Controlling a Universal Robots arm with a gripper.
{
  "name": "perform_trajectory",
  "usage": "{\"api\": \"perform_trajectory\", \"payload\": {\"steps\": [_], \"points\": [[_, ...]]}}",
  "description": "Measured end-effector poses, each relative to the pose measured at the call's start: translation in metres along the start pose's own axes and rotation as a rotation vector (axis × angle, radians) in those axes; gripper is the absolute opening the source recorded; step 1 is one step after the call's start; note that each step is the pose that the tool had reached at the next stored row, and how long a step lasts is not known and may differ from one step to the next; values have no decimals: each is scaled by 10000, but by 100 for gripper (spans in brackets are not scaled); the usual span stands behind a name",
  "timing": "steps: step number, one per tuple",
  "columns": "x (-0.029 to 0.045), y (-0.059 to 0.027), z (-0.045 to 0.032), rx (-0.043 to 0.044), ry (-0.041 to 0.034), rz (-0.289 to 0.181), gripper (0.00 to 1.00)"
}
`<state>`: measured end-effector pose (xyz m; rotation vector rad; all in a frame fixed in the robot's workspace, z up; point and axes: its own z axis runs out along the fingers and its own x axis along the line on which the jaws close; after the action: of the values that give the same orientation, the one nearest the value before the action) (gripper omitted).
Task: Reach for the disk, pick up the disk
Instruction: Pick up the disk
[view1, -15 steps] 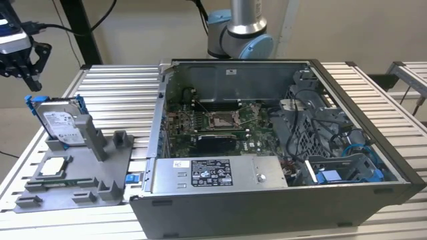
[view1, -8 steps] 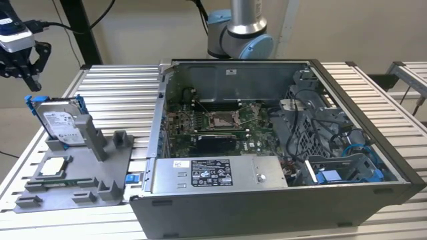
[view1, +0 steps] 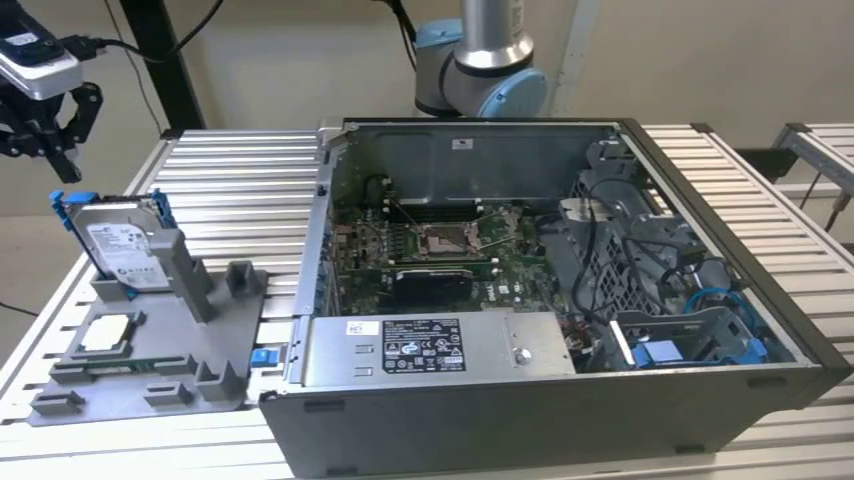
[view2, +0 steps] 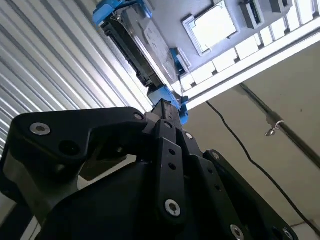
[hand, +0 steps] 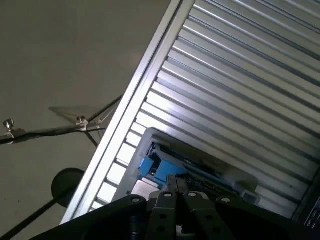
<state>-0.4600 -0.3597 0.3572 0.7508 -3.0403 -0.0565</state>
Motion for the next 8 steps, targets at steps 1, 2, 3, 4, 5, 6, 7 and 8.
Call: {"api": "perform_trajectory", "payload": {"steps": [1, 2, 3, 4, 5, 6, 7, 8], "points": [[0, 0, 0, 0, 7, -180, 0], [0, 0, 0, 1, 13, -359, 0], [0, 0, 0, 1, 21, -540, 0], [0, 0, 0, 1, 28, -731, 0], [0, 0, 0, 1, 34, -904, 0], [0, 0, 0, 1, 40, -1086, 0], [0, 0, 0, 1, 46, -1264, 0], [0, 0, 0, 1, 54, -1443, 0]]}}
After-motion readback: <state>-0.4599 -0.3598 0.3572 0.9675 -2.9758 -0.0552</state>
